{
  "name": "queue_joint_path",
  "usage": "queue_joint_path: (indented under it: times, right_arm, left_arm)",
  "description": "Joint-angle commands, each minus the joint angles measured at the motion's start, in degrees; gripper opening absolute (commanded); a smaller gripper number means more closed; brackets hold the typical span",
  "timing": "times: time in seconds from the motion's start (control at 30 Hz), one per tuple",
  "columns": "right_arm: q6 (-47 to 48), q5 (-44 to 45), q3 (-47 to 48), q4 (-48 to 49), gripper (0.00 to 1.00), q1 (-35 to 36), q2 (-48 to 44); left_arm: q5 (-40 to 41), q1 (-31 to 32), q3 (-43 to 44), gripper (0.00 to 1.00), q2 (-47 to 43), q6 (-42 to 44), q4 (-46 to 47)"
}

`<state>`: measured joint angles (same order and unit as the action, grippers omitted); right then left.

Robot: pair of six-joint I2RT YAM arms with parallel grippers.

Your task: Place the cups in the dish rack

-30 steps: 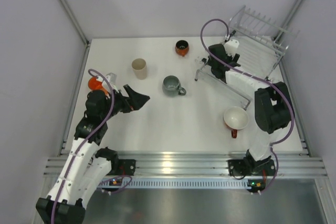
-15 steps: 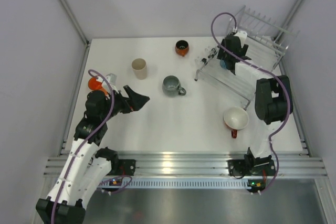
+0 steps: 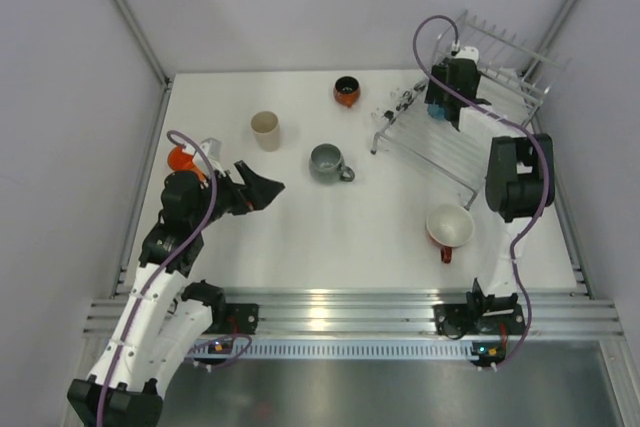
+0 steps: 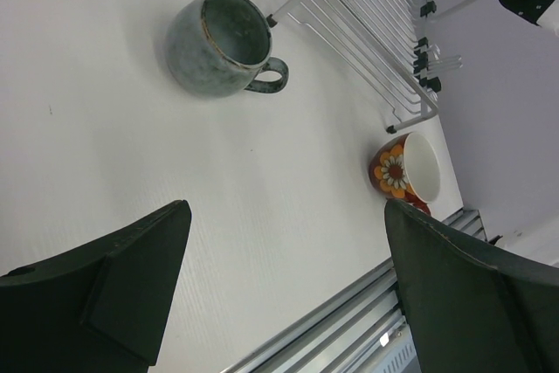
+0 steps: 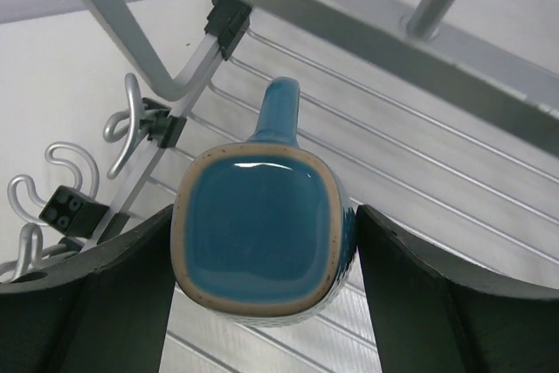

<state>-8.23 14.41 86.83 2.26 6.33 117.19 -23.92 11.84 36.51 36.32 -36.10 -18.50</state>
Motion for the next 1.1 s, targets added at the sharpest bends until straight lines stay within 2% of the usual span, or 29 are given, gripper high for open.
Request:
queue_joint_path:
  times: [0.0,0.17,0.6,0.73,1.07]
  right_arm:
    - [2.0,-3.3,3.9,4.1,0.31,-2.0,0.6]
    - [3.2,-3.3,4.6,3.2,0.39,-2.2,1.1]
    - [6.8,-4.0,8.9,-2.1,0.72,-2.3,0.3]
    - [6.7,-3.2,9.4,-6.6,0.75,-2.2,-0.3]
    - [7.3,-2.2,8.5,-8.4,0.81,-2.2,-2.2]
  left_arm:
    - [0.4,0.2,3.7,0.98,0.2,1.1,-0.4]
    - [0.4,0.2,4.5,0.98,0.7,0.9,-0.7]
    - [-1.3,0.2,5.9,0.98,0.8,0.9,-0.8]
    - [-1.3,0.2,5.8,0.98,0.5,0.8,-0.8]
    - [-1.8,0.2,5.5,0.98,-1.2,0.2,-0.9]
